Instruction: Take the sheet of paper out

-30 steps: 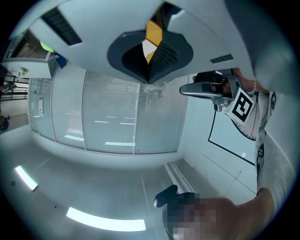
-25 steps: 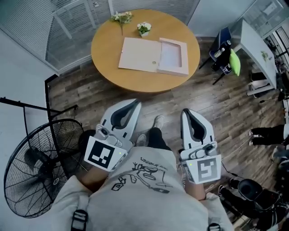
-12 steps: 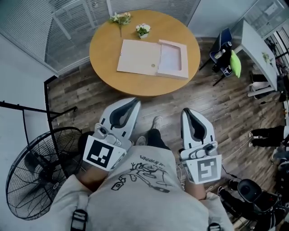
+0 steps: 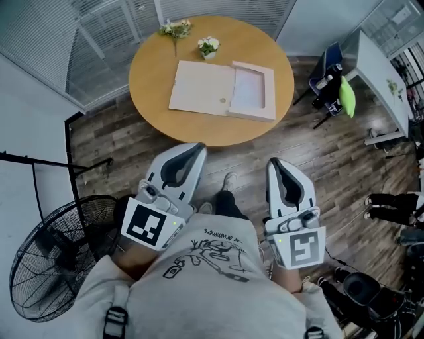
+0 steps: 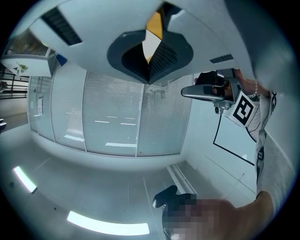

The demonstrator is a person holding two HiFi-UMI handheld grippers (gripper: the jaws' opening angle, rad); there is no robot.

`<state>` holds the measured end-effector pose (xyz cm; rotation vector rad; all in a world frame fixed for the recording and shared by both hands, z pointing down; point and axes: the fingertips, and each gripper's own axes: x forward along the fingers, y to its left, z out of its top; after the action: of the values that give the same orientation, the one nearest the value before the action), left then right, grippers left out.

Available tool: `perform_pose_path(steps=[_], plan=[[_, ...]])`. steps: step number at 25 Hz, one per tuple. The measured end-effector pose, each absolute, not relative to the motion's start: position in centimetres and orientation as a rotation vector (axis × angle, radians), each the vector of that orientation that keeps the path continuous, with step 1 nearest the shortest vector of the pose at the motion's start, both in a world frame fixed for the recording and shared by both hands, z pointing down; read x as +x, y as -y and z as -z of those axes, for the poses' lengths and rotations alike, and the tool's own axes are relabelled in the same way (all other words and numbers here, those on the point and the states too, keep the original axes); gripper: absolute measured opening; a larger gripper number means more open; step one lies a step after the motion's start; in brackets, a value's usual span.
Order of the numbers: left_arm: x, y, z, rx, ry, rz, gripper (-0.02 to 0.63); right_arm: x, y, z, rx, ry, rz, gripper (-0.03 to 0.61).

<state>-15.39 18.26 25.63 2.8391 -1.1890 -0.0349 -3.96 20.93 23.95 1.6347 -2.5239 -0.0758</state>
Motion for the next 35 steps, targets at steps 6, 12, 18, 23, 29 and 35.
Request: perform_pose_path(steps=[6, 12, 18, 23, 29, 35], plan=[[-13.8, -16.2, -26.0, 2.841, 1.181, 0.033, 0.02, -2.3, -19.0, -24.5, 1.642, 2.52, 0.067, 0.008], [-12.3, -14.0, -26.2, 2.845, 1.166, 0.034, 0.02, -0.8, -16.9, -24.7, 1.652, 2.507, 0.071, 0.008], [-9.7, -11.1, -26.2, 2.841, 1.167, 0.024, 0.02, 1.7, -13.9, -24.8, 1.649, 2.503, 0.057, 0.008], [-7.9, -8.9, -26.6, 2.833, 1.179, 0.007, 0.02, 3.6, -11.7, -25.2, 1.641, 2.512, 0.044, 0.008], [-5.9, -6.4, -26.4, 2.823, 1.195, -0.005, 0.02, 5.6, -9.1, -25.0, 1.627, 2.523, 0.036, 0.008], [-3.8, -3.9, -26.5, 2.815, 1.203, -0.01, 0.02, 7.5, -6.5, -25.1, 1.616, 2.536, 0.038, 0.008]])
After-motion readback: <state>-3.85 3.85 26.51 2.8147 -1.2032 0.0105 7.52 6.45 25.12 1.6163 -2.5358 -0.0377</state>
